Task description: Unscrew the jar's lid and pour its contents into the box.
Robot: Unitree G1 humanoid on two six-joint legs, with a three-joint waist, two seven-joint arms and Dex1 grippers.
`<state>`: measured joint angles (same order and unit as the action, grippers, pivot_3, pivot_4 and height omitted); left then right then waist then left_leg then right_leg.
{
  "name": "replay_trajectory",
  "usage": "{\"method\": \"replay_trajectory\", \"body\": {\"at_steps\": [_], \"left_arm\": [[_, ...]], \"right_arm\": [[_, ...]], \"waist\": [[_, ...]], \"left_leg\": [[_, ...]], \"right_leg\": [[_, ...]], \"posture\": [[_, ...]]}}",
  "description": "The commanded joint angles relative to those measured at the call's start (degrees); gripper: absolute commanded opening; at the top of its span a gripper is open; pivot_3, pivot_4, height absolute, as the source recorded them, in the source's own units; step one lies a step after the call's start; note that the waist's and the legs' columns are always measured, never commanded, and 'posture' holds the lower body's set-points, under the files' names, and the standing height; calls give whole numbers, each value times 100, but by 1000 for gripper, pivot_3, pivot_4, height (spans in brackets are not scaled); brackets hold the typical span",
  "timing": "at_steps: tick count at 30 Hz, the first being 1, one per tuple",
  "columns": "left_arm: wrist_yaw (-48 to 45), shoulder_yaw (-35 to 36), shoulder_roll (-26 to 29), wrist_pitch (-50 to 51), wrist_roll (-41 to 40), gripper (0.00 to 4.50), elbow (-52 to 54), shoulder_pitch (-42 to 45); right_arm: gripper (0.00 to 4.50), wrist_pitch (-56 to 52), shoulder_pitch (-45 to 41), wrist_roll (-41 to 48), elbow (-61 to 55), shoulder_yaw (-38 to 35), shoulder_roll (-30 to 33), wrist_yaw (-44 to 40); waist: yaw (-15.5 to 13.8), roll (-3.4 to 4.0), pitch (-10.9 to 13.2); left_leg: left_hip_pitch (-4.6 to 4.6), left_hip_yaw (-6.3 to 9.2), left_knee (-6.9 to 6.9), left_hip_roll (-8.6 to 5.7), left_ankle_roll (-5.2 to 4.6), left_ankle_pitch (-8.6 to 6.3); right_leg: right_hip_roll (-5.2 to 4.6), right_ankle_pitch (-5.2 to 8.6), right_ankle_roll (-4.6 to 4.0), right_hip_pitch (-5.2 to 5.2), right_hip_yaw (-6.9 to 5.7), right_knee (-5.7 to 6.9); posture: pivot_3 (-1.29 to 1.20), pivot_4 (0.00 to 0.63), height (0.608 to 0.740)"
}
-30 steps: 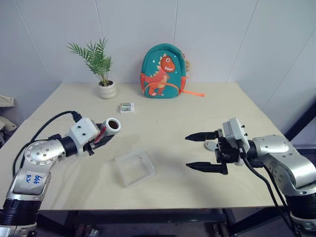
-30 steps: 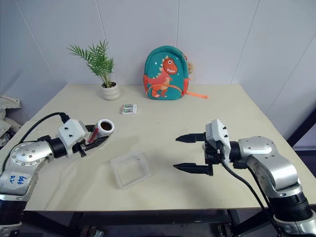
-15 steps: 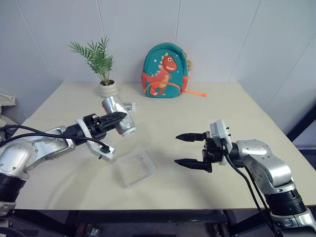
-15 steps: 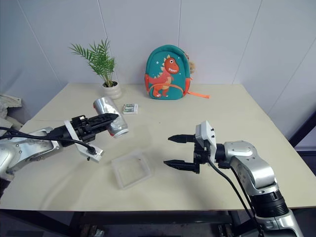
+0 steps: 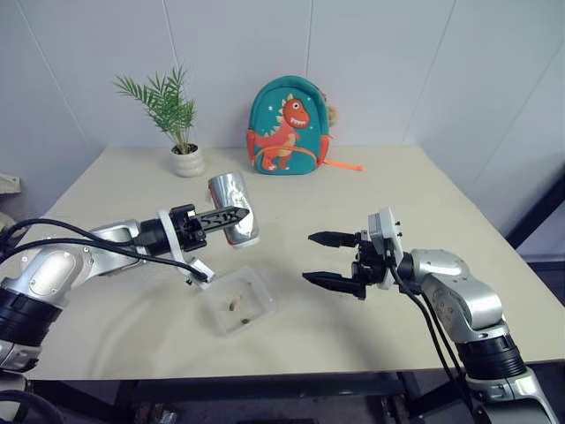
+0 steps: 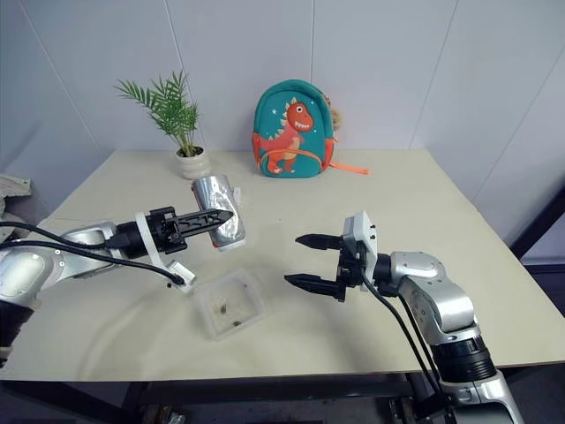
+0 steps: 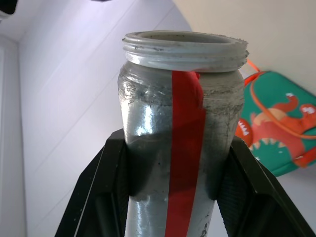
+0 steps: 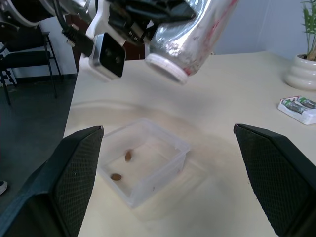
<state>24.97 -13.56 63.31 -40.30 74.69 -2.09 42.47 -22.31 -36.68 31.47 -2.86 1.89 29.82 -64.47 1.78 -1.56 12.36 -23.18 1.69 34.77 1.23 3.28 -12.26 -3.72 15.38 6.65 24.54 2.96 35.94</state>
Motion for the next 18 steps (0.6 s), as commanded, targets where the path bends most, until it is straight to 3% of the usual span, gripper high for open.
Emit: {"method": "replay_trajectory", "body": {"at_steps": [1, 7, 11, 15, 18], "left_arm": [[-490, 650, 121, 316, -1014, 1913, -208, -241], [-2226, 1700, -562, 1216, -4185, 1913, -552, -1187], [-3603, 2417, -1508, 3206, -6382, 1913, -70, -1534], [-3730, 3434, -2418, 4834, -7843, 1913, 457, -1928], [-3958, 3608, -2837, 5588, -8516, 1913, 952, -2246]], "right_arm": [[4464, 122, -69, 49, -102, -144, 21, -33], [4464, 67, 63, 74, -213, -180, 89, -30], [4464, -78, 203, 162, -366, -249, 250, -65], [4464, -233, 322, 208, -532, -262, 436, -82], [4464, -363, 420, 280, -661, -321, 575, -83]], "waist": [[3, 0, 0], [-8, 1, 0], [-22, -2, -1], [-1, -4, -3], [12, -6, -4]], "left_leg": [[0, -1, 3, 2, 0, 0], [3, -17, 18, 18, -3, -2], [-1, -23, 32, 25, -3, -3], [2, -25, 43, 30, -3, -3], [10, -35, 42, 40, -2, -4]], "right_leg": [[3, 0, 0, 0, 2, 2], [15, -4, -7, 0, 13, 4], [19, -15, -11, 0, 13, 1], [25, -23, -13, -3, 14, 2], [31, -27, -18, -3, 18, 1]], "posture": [[0, 150, 740], [0, 150, 740], [0, 150, 740], [0, 150, 740], [0, 150, 740]]}}
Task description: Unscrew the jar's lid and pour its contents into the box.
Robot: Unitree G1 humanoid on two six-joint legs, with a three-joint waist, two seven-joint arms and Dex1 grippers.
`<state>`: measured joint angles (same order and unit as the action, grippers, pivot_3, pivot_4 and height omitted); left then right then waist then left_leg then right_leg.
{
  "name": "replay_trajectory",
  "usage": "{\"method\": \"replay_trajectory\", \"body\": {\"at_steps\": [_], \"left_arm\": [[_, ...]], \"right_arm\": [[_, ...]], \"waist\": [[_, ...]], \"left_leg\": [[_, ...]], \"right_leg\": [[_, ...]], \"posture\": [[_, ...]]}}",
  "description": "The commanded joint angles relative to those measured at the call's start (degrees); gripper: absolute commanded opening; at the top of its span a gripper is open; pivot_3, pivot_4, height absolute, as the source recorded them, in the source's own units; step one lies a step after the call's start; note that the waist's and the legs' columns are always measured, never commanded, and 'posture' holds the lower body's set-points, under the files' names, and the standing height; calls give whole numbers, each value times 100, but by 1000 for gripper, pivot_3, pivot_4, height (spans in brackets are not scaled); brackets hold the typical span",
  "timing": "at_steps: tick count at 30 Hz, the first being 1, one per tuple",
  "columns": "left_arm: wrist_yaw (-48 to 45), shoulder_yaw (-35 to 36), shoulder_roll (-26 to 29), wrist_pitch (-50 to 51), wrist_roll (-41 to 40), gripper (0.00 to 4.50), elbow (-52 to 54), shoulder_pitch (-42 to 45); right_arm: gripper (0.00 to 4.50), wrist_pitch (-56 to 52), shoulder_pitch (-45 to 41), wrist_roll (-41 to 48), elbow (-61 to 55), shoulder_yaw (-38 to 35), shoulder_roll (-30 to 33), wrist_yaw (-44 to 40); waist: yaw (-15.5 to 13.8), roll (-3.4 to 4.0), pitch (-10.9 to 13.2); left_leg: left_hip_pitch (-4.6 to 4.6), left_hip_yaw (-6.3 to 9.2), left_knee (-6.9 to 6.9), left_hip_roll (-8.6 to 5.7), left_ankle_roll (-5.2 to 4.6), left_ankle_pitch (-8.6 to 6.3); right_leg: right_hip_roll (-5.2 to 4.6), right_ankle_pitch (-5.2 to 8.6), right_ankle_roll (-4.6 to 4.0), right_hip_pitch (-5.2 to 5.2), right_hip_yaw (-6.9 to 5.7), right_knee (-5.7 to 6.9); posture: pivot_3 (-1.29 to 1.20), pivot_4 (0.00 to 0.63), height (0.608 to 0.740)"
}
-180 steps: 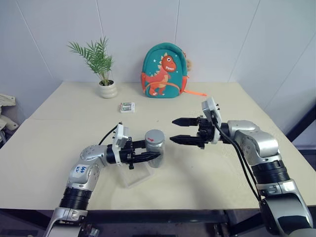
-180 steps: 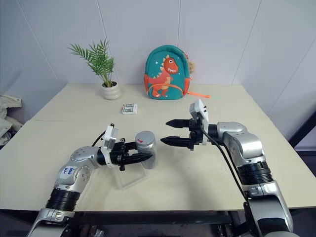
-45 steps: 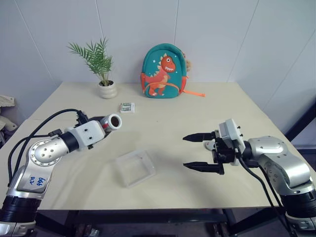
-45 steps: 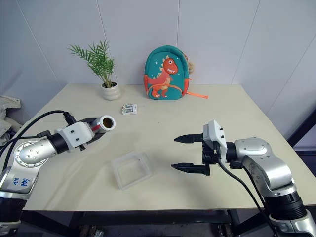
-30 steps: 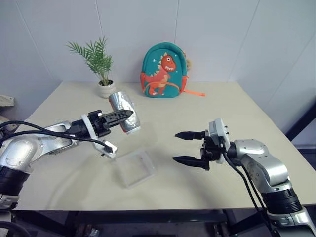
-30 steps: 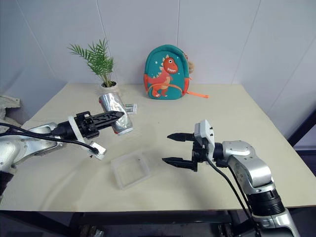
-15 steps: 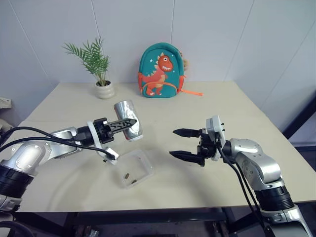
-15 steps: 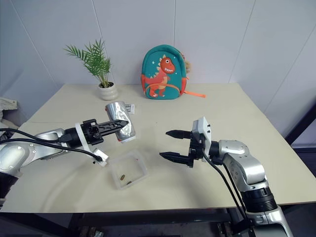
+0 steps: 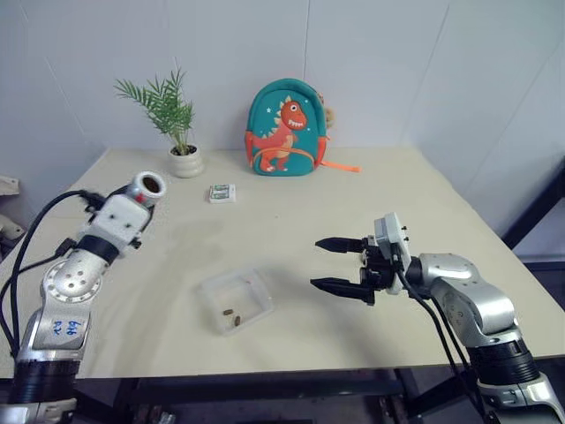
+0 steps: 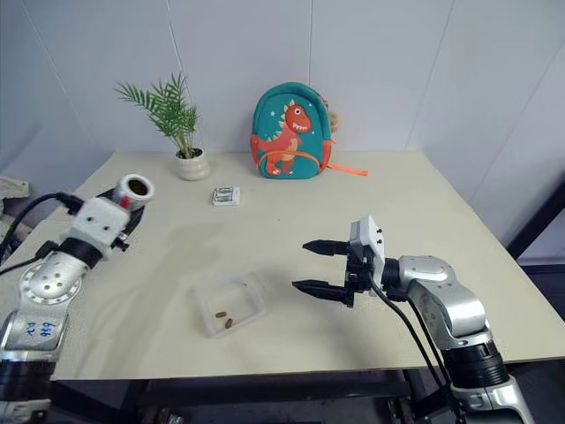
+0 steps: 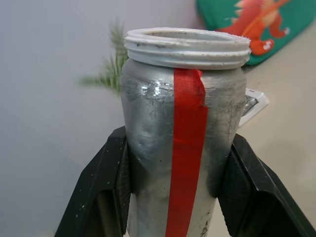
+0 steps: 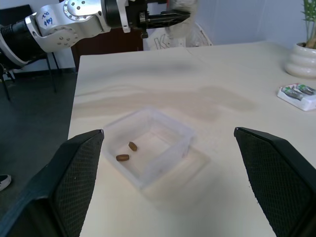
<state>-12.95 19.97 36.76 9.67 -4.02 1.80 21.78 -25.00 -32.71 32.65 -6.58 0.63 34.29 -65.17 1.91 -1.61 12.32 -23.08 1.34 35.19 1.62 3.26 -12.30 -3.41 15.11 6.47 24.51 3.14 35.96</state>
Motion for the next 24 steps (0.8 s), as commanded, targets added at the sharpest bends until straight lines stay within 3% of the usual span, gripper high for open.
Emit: {"method": "replay_trajectory", "body": {"at_steps": [1, 6, 9, 18, 24], "left_arm": [[-153, 298, -293, 773, -781, 1913, 698, -242], [-268, 590, -725, 1272, -1542, 1913, 804, -413], [-291, 586, -769, 1190, -1576, 1913, 621, -432], [-718, 489, -787, 217, -1481, 1913, -394, -438], [-1003, 706, -1132, -277, -1946, 1913, -864, -481]], "right_arm": [[4464, -131, 47, 187, -329, -211, 166, -5], [4464, -372, 145, 274, -601, -254, 275, 93], [4464, -473, 231, 311, -745, -296, 360, 124], [4464, -605, 372, 395, -967, -487, 574, 291], [4464, -624, 384, 388, -1028, -513, 594, 350]], "waist": [[-7, 0, 0], [-21, -7, -2], [-20, -8, -3], [-25, -9, -4], [-28, -10, -4]], "left_leg": [[1, -1, 1, 1, 0, 0], [0, -2, 10, 1, 4, 3], [3, -12, 10, 3, 4, 3], [-2, -29, 10, 4, 0, 2], [-4, -31, 9, 6, -2, 1]], "right_leg": [[2, -1, -1, 0, 1, 1], [6, -7, -7, -2, 6, -7], [7, -10, -10, -2, 14, -13], [7, -6, -39, -3, 26, -44], [7, -8, -38, -3, 28, -48]], "posture": [[0, 150, 740], [0, 150, 740], [0, 150, 740], [0, 150, 740], [0, 150, 740]]}}
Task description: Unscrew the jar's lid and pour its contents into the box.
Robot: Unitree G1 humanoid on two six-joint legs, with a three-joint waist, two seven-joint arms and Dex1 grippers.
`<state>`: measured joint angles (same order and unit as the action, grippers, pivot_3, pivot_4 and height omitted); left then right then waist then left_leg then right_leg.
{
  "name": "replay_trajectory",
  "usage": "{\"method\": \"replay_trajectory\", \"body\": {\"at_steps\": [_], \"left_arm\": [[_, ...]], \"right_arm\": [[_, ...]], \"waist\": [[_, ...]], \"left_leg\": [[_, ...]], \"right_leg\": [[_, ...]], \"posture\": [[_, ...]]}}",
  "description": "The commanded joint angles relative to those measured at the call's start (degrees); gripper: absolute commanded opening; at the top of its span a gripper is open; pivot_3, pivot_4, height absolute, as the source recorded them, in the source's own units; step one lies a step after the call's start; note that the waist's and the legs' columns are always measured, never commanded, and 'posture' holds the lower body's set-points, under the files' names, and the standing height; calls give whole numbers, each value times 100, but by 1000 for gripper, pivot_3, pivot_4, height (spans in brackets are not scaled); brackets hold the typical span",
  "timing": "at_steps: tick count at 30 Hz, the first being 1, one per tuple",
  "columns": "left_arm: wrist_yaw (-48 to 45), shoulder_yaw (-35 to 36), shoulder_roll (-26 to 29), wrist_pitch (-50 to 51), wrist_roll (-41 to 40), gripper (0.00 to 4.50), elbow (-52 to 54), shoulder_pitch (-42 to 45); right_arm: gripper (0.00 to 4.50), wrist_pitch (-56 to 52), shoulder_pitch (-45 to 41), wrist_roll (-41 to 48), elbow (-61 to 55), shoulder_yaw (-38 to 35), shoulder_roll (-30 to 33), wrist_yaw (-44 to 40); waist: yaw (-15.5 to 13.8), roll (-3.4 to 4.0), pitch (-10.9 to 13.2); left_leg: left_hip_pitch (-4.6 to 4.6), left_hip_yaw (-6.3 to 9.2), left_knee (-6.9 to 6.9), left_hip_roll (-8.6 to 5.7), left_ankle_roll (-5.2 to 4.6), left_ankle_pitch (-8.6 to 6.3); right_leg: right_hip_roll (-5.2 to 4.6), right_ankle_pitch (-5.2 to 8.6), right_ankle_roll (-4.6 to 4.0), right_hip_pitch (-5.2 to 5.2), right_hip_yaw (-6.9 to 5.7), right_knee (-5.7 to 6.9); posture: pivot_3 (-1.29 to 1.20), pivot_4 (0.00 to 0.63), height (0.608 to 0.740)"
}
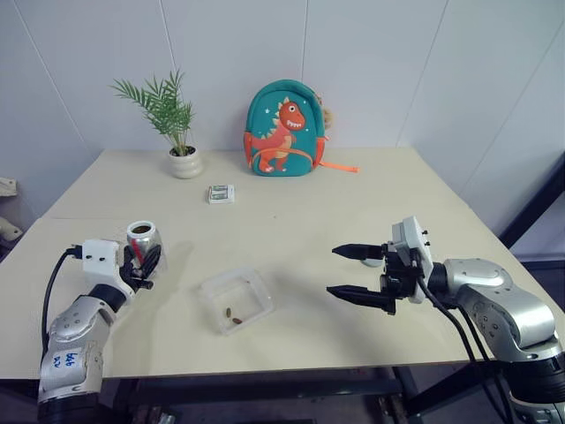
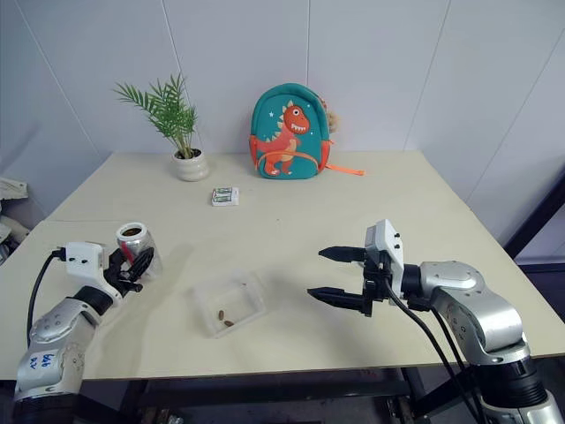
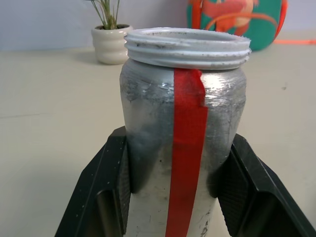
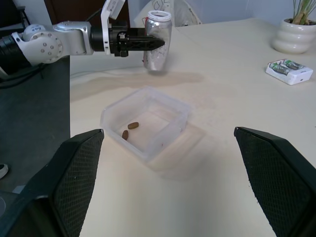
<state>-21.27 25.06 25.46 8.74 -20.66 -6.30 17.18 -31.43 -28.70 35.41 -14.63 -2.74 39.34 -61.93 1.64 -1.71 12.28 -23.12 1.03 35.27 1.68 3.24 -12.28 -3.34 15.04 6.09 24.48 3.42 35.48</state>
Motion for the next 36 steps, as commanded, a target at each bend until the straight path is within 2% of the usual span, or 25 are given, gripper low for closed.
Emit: {"method": "replay_trajectory", "body": {"at_steps": [1, 4, 6, 12, 19, 22, 26, 32, 36], "left_arm": [[-195, 165, 18, -180, -256, 1913, -114, -32], [-361, 75, 96, -233, -227, 1913, -106, -142], [-365, 168, 85, -303, -292, 2643, -47, -191], [-347, 214, 229, -160, -299, 4406, 458, -572], [-540, 381, 598, 338, -393, 4461, 1759, -1738], [-944, 761, 948, 291, -405, 4461, 2072, -2421], [-1361, 1275, 1301, 268, -623, 4461, 2141, -2831], [-2015, 1484, 1799, 312, -930, 4461, 2287, -2813], [-2792, 1071, 2355, 507, -1474, 4461, 2424, -2110]], "right_arm": [[4464, 37, -24, 101, -212, -171, 91, 23], [4464, 104, -64, 62, -149, -137, 82, -9], [4500, 152, -100, 36, -103, -101, 70, -46], [4500, 315, -241, -50, 116, 0, 28, -210], [4500, 562, -369, -158, 449, 61, 43, -508], [4500, 697, -355, -225, 571, 97, 108, -741], [4500, 908, -444, -322, 819, 120, 92, -937], [4500, 1225, -638, -478, 1179, 157, 67, -1097], [4500, 1431, -673, -557, 1190, 33, 297, -1265]], "waist": [[2, -1, 0], [8, -1, -1], [8, -1, -1], [21, -1, -1], [36, -2, -1], [44, -4, -1], [52, -4, 0], [72, -4, -1], [23, -3, 0]], "left_leg": [[0, 0, 0, 0, 0, 0], [1, 0, 0, 0, 0, 0], [1, -1, 0, 0, 0, 0], [1, -4, 0, 1, -1, 0], [0, -8, -5, 6, -6, -6], [0, -9, -6, 8, -6, -6], [1, -12, -7, 12, -7, -9], [-14, -22, -17, 15, -26, -18], [-25, -26, -24, 18, -34, -33]], "right_leg": [[0, -3, 5, 0, 0, 1], [1, -3, 4, 0, 0, 0], [1, -3, 4, 0, 1, -1], [0, 0, -6, 0, 4, -5], [0, 9, -25, 1, 6, -15], [1, 24, -53, 2, 6, -19], [1, 18, -66, 0, 6, -44], [-3, -8, -73, -11, 6, -119], [-5, -8, -73, -8, 5, -133]], "posture": [[0, 150, 740], [0, 150, 740], [0, 150, 740], [0, 150, 740], [0, 150, 740], [0, 150, 740], [0, 150, 740], [0, 150, 740], [0, 150, 740]]}}
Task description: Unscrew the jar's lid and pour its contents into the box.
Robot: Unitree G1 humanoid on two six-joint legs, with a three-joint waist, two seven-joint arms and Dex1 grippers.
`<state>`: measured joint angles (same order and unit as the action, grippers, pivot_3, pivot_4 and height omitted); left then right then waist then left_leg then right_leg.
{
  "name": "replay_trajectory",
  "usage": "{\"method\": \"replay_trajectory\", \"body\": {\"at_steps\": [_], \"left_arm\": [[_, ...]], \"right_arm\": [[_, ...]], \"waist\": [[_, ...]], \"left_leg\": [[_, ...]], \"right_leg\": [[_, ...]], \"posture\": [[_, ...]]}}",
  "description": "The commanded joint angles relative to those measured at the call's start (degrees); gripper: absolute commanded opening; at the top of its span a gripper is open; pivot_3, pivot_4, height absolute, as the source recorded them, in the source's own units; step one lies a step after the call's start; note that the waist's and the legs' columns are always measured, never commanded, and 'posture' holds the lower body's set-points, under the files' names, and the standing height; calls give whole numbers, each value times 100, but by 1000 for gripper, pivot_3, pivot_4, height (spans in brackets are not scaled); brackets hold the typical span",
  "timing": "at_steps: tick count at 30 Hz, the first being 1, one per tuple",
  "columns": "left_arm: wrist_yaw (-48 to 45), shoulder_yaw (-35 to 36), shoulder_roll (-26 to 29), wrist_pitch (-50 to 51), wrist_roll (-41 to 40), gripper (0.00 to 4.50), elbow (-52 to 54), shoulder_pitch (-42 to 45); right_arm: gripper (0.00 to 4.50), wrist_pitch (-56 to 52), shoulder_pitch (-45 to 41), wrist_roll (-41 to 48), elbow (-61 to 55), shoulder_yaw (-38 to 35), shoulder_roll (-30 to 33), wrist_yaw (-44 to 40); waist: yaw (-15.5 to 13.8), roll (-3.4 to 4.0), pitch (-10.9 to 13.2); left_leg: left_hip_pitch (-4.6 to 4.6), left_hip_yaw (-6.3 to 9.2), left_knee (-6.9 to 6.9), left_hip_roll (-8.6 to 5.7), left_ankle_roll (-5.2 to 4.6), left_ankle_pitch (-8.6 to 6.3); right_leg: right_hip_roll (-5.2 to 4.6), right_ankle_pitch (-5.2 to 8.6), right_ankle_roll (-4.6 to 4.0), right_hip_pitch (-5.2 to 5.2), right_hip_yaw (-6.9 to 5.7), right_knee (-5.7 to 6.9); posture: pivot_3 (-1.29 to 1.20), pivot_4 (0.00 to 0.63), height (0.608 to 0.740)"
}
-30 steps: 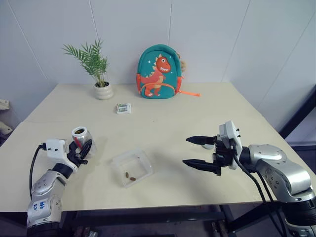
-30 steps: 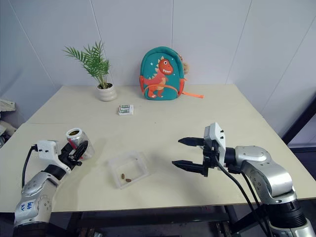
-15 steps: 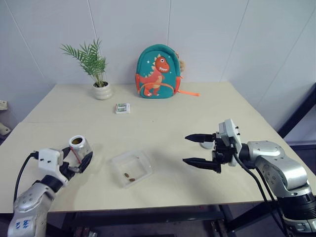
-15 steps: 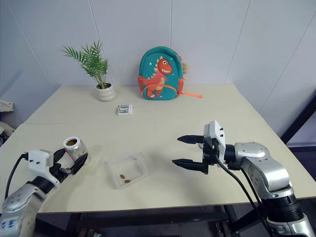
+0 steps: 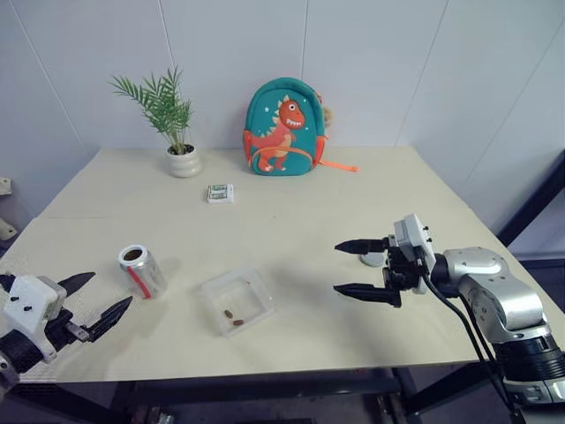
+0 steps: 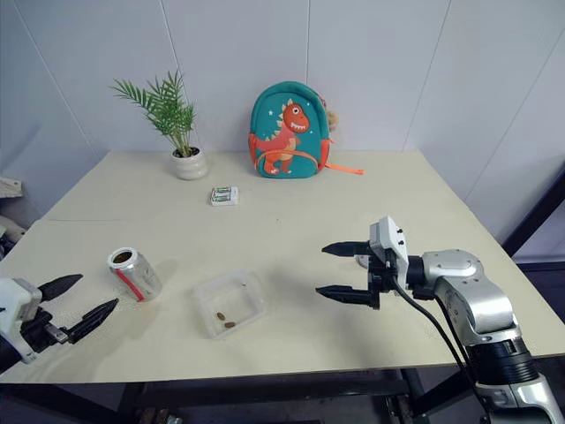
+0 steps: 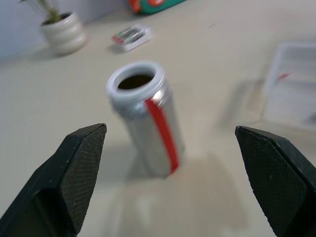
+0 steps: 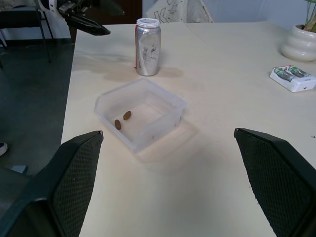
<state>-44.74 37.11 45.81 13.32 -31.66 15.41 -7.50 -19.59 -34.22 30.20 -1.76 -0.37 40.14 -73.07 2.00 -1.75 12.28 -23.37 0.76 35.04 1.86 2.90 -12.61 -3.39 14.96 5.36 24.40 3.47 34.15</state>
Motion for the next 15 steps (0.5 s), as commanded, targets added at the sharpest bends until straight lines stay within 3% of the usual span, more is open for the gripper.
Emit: {"method": "replay_trajectory", "body": {"at_steps": [1, 8, 15], "left_arm": [[-622, -266, 431, 71, -419, 4461, 165, 553], [-1595, -915, 806, -52, -279, 4461, -554, 1237], [-1709, -1045, 702, -153, -171, 4461, -795, 1405]], "right_arm": [[4500, 327, -91, -72, -146, -233, 285, -194], [4500, 433, 349, 38, -667, -592, 788, -273], [4500, 432, 527, 14, -815, -797, 798, -53]], "waist": [[-30, 3, 1], [29, 6, 2], [87, 5, 2]], "left_leg": [[-2, -1, -2, 0, 0, -1], [5, -15, -6, 6, 2, -22], [15, -17, 9, 8, 5, -26]], "right_leg": [[1, 0, 0, 3, 0, 0], [11, 5, 13, 9, 8, 16], [14, 14, 31, 14, 14, 57]], "posture": [[0, 150, 740], [0, 150, 740], [0, 150, 740]]}}
